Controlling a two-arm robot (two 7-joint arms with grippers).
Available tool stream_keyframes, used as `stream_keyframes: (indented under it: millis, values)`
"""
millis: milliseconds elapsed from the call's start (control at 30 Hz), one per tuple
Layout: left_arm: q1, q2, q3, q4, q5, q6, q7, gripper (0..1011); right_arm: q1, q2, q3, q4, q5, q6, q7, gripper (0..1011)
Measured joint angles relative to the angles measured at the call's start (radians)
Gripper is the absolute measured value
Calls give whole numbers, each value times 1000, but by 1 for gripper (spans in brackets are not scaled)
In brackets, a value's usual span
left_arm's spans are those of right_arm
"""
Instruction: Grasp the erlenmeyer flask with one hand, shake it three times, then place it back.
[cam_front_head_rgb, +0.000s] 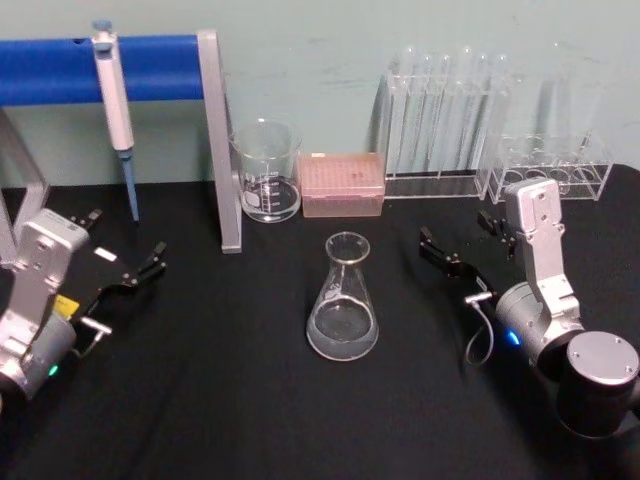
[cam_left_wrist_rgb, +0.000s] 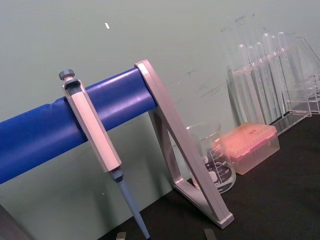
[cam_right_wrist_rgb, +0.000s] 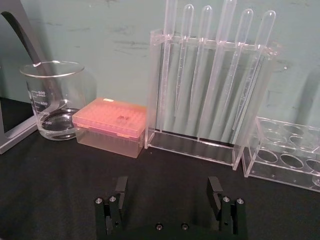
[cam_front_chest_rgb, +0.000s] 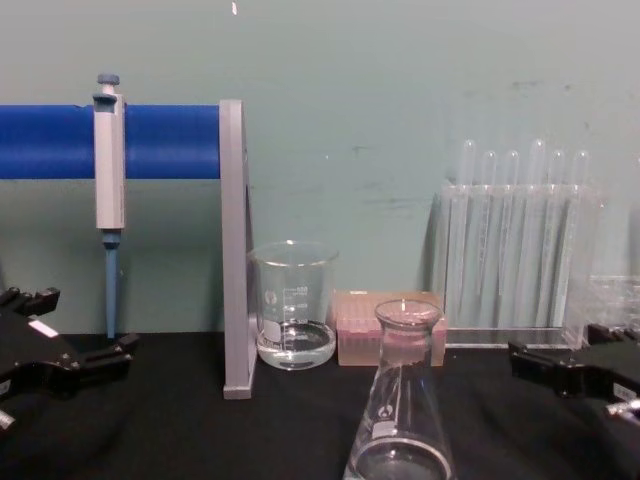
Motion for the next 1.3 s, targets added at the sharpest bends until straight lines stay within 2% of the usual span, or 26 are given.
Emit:
stream_keyframes:
  millis: [1300]
  values:
    - [0, 0, 0, 0, 0, 0, 0, 1001, 0, 1, -2, -2, 6, -2, -2, 1003]
